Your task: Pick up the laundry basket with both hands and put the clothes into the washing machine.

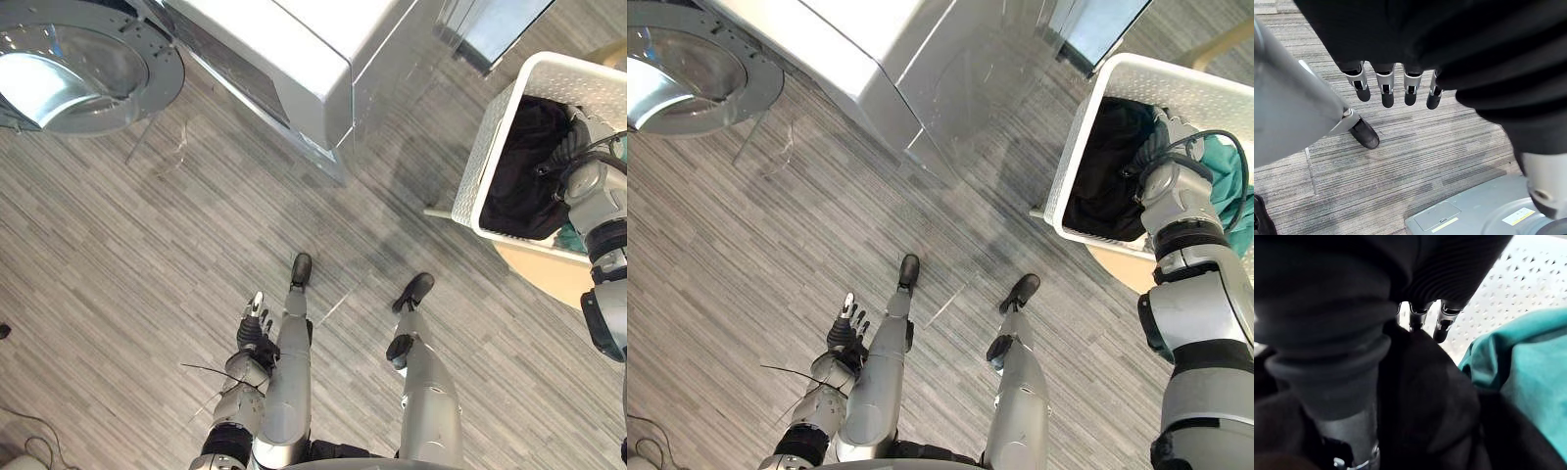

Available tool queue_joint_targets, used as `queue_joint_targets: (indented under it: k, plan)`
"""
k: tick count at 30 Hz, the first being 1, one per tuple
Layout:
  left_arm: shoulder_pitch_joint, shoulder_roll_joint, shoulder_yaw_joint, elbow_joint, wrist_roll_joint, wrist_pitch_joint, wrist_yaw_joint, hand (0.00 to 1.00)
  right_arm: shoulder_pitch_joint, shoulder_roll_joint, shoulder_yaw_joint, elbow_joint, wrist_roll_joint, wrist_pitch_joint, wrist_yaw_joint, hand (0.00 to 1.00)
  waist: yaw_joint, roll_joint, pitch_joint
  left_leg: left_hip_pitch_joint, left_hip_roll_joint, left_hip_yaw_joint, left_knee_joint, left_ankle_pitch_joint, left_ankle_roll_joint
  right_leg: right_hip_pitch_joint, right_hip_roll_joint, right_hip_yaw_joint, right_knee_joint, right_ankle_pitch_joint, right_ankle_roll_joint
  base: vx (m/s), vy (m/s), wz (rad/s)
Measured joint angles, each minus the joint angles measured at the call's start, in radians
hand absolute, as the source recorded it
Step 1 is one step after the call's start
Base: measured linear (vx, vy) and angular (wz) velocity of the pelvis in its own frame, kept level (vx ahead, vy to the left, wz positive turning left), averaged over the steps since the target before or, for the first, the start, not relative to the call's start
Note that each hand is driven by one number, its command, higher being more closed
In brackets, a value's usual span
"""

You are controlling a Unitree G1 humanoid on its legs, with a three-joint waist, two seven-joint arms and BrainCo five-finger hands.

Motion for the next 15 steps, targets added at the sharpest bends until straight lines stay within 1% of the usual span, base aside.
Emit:
queue_joint_targets:
  k: [3,4,5,8,12,15]
  plan:
    - [-0.003,-0.024,0.003,-0.024,-0.022,0.000,-0.001,0.00,-0.006,0.000,0.093,0.004,0.014,0.001,-0.001,0.00,0.007,0.000,0.000,-0.027,0.005,0.000,0.000,0.001,-0.002,-0.020,0.005,-0.003,-0.005,0.002,-0.001,0.00,0.007,-0.01]
    - [-0.006,-0.027,0.002,-0.024,-0.029,0.000,-0.001,0.00,-0.009,0.000,0.099,0.005,0.021,0.002,0.000,0.00,0.007,0.000,0.000,-0.027,0.006,-0.001,0.000,0.001,-0.002,-0.020,0.005,-0.004,-0.005,0.002,-0.001,0.00,0.000,0.00]
    - [-0.012,-0.027,0.001,-0.026,-0.045,0.003,-0.003,0.00,-0.015,-0.002,0.114,0.007,0.040,0.003,0.008,1.00,0.009,0.000,0.000,-0.027,0.008,0.000,0.000,0.001,-0.002,-0.019,0.006,-0.005,-0.005,0.002,-0.001,0.00,0.000,0.00]
    - [-0.032,-0.027,0.003,-0.036,-0.057,0.002,-0.003,0.00,-0.016,-0.004,0.125,0.014,0.078,0.017,0.012,1.00,0.018,0.000,0.000,-0.028,0.013,0.000,0.000,0.001,-0.002,-0.019,0.006,-0.005,-0.004,0.001,-0.001,0.00,0.022,0.00]
    - [-0.036,-0.029,0.004,-0.054,-0.065,0.003,-0.003,0.00,-0.022,0.001,0.119,0.014,0.097,0.030,0.011,1.00,0.020,-0.001,0.000,-0.026,0.015,0.001,0.004,0.001,-0.003,-0.017,0.011,-0.005,-0.001,0.001,-0.001,-0.03,0.033,0.00]
    - [-0.038,-0.035,0.009,-0.056,-0.072,0.003,-0.001,0.00,0.012,0.008,0.047,-0.004,0.124,0.030,0.008,1.00,0.021,-0.002,-0.001,-0.011,0.017,0.007,0.008,0.001,-0.003,-0.012,0.010,0.002,0.014,0.000,-0.003,-0.02,0.023,-0.03]
